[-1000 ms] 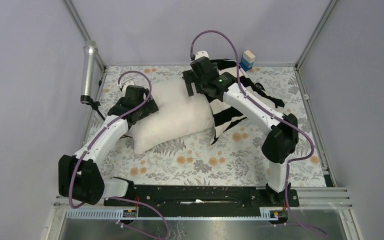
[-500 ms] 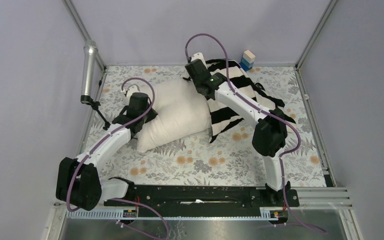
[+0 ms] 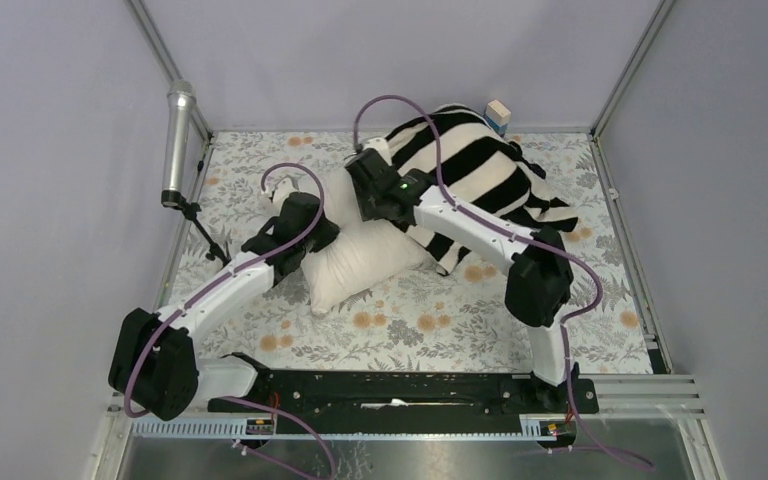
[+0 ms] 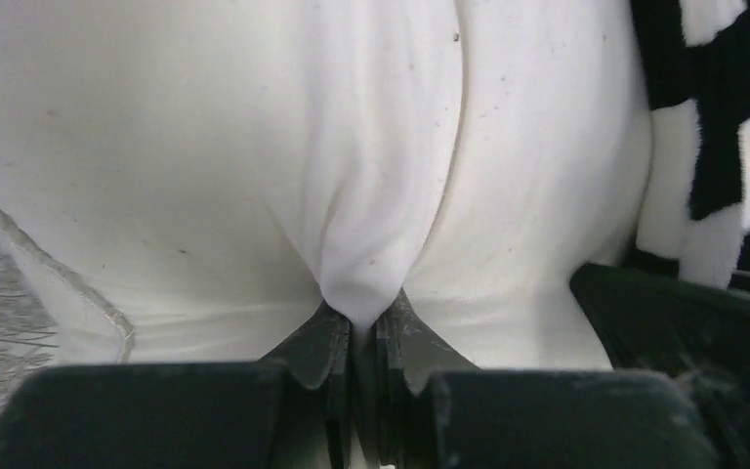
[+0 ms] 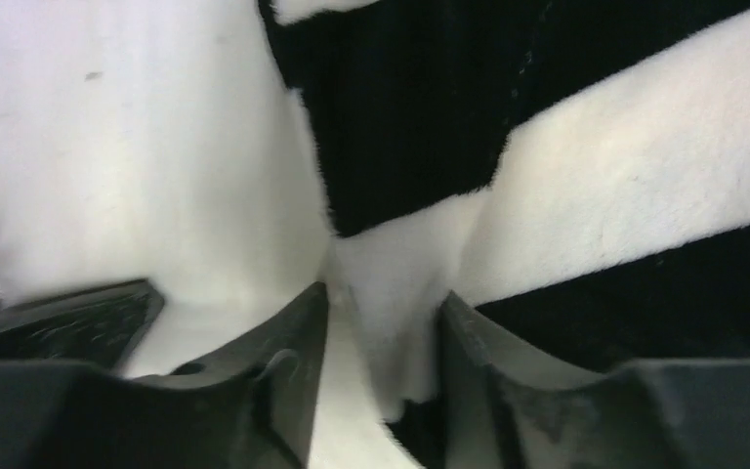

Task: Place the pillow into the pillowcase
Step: Stuff the pillow into the pillowcase.

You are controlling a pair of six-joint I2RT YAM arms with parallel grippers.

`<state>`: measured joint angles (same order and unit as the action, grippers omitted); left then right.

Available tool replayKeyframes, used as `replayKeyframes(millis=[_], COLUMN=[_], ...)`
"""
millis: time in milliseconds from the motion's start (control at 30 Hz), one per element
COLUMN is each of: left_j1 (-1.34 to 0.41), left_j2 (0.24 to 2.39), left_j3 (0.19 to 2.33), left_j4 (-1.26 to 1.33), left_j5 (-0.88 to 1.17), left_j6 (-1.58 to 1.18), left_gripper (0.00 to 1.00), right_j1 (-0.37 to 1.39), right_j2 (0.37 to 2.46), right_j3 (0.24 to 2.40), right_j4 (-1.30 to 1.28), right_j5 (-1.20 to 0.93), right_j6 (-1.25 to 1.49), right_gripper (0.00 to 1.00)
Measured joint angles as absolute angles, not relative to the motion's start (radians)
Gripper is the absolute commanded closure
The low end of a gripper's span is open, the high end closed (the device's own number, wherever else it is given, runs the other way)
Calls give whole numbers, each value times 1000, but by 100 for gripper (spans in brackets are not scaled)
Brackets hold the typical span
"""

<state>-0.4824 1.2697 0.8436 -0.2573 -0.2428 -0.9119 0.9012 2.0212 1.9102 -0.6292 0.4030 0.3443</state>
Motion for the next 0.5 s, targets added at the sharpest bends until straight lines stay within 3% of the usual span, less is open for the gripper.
replayKeyframes(millis=[67,133,267,500], left_j1=[-481,-481,-476,-443], left_j2=[1259,1259,1266,1273], left_j3=[822,807,799,803], left_j4=[-217,-179,-161,-157], left_j5=[-227,-212,-205,-166], left_j6=[-949,-980,-1009,-1021], left_gripper=[100,100,100,100], right_j1=[859,836,849,871], right_j2=[2001,1964,1797,1351], right_j3=[1853,1818,1678,1129], right_j4=[-598,-570,-509,-377], right_j5=[377,370,387,559], right_j6=[355,353,349,426], right_gripper=[8,1,0,0])
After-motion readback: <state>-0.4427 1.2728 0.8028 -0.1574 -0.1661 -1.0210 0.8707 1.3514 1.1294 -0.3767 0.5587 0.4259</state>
